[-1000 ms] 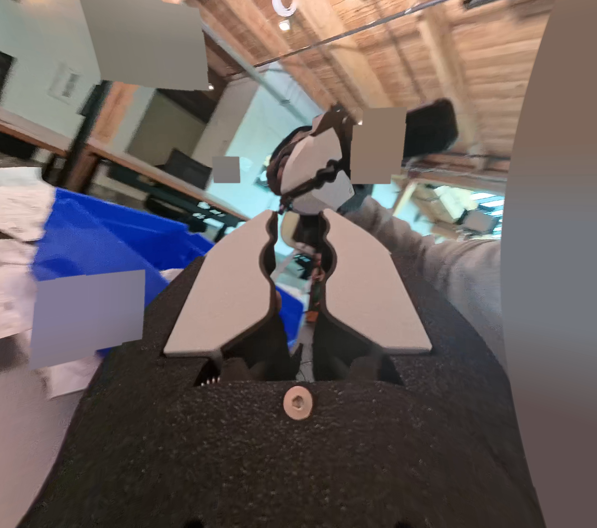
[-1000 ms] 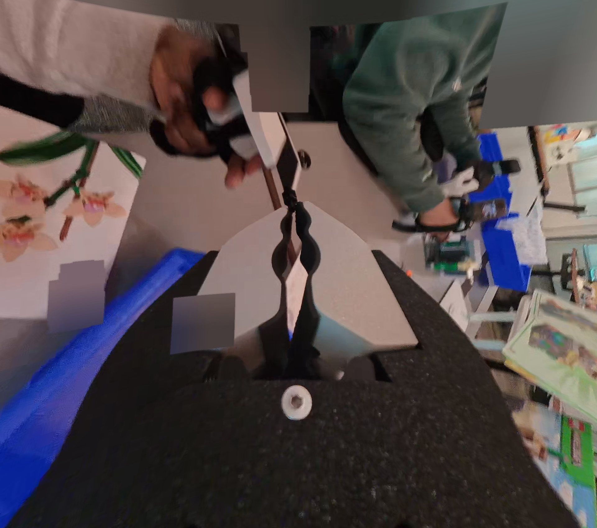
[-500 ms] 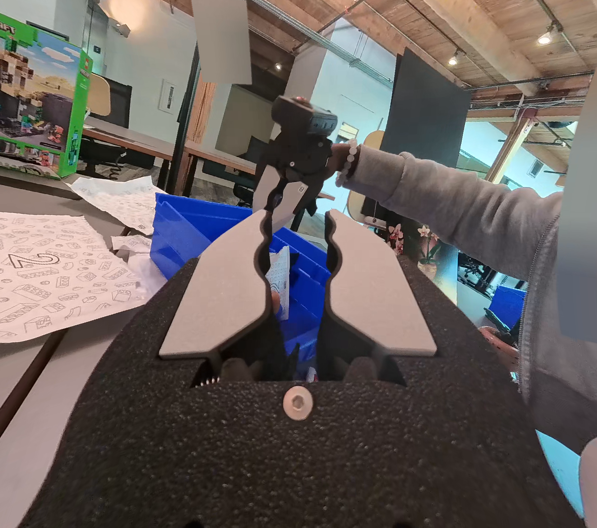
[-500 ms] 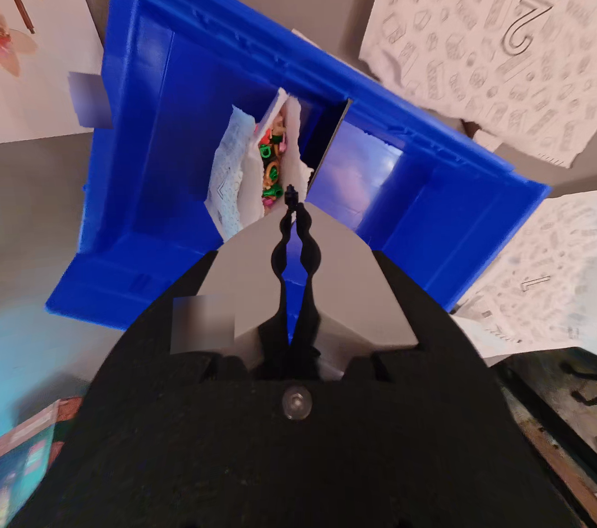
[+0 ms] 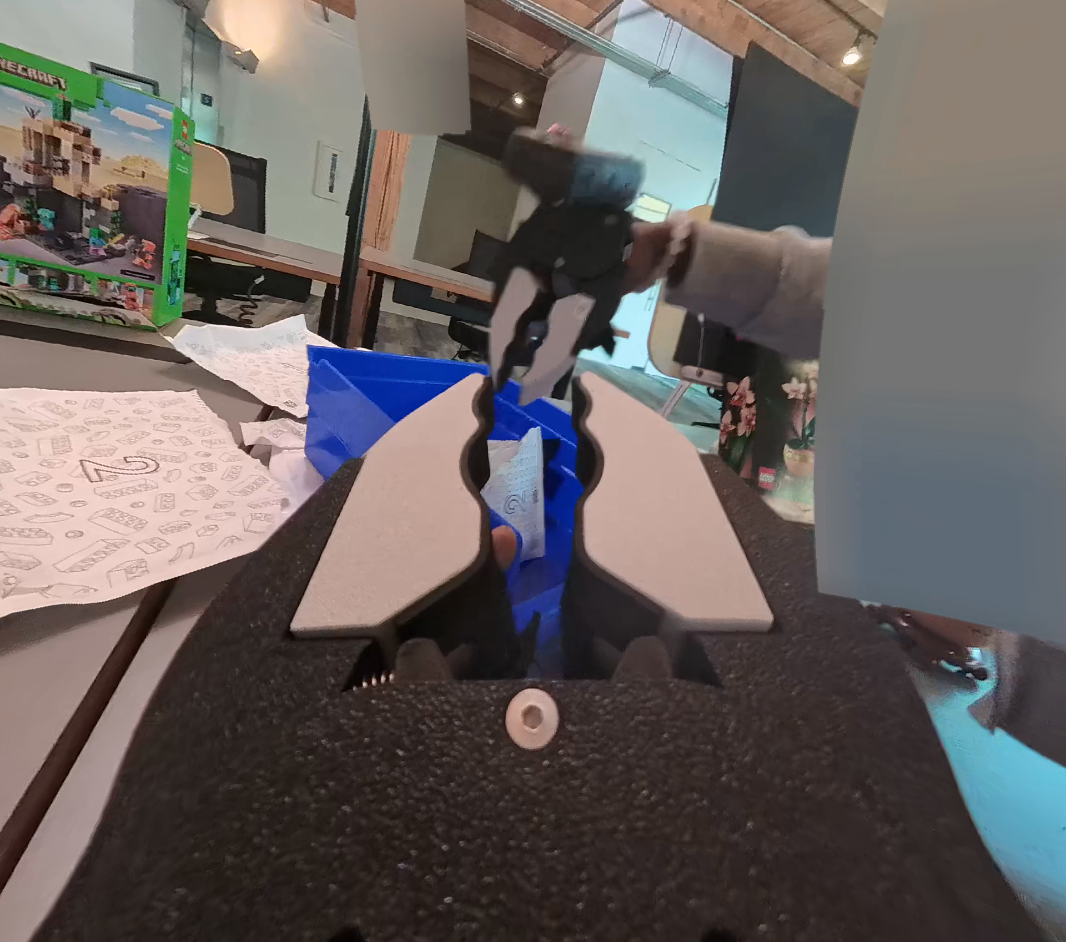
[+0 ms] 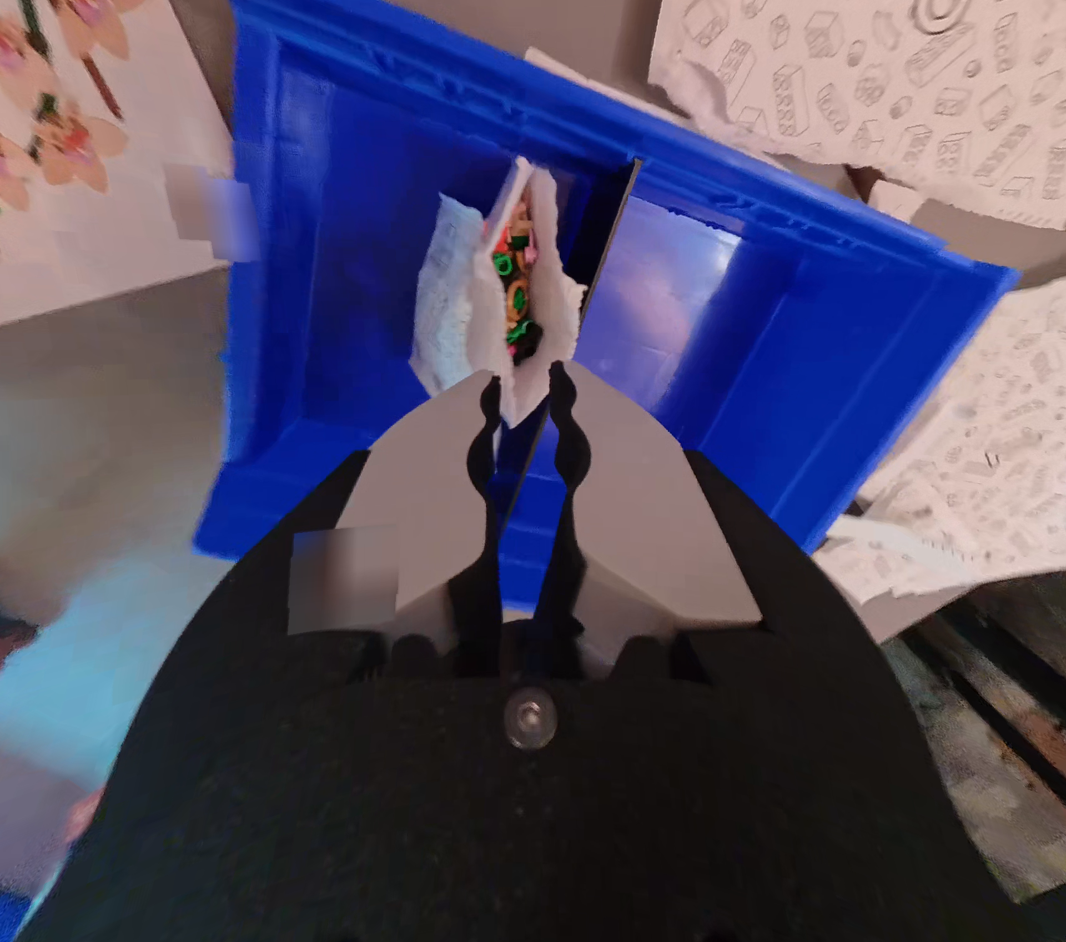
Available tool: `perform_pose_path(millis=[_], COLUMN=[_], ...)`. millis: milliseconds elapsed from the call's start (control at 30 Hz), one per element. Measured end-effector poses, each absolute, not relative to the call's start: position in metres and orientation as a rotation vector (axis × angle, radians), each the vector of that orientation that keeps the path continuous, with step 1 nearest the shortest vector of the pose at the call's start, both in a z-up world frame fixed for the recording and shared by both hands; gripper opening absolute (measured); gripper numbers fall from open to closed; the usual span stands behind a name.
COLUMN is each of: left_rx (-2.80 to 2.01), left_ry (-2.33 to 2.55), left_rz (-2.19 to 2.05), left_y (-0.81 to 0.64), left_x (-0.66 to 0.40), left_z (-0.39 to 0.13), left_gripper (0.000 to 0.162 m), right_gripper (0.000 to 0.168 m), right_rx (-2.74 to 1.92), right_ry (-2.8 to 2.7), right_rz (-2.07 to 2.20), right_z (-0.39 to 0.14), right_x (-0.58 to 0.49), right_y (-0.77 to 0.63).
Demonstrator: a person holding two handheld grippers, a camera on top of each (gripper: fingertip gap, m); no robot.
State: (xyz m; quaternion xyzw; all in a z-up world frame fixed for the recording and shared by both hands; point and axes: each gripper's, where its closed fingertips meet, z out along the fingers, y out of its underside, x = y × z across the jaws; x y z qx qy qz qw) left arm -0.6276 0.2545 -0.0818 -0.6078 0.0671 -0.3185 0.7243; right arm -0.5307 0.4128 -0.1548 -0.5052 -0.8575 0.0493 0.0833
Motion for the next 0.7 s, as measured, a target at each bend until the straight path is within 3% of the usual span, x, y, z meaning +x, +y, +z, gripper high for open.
perform_pose_path(millis=[133,233,333,467,700], left_rx=[-1.354,-1.333,-1.299,-1.316,-1.294], left_ry=[0.151,0.144,0.168,0.214,0.280], left_rz=[-0.649,-0.717,-0.799,-0.801,-0.693], left_y=[0.260,0.266,0.268,0.270,0.256], left_x=[-0.629,-0.623,-0.609,-0.594,-0.588], left_z=[-0.087,-0.089,-0.086,-0.087,-0.072], left_gripper=[0.023,0.022,0.021,0.021,0.023], right_gripper=[0.029,0.029,0.028,0.025,0.017], right_rx=[-1.705,-1.967,-2.166,-2.080,-2.104], right_ry=[-2.426,-2.300,-2.210,-2.351,-2.256], right_rz=[0.097,0.078,0.102,-0.028,0.128], right_z=[-0.109,-0.105,-0.150,-0.233,-0.274], right_x=[-0.485,-0.419,-0.357,-0.298,-0.291], right_y=[0.339,0.246,0.163,0.136,0.153])
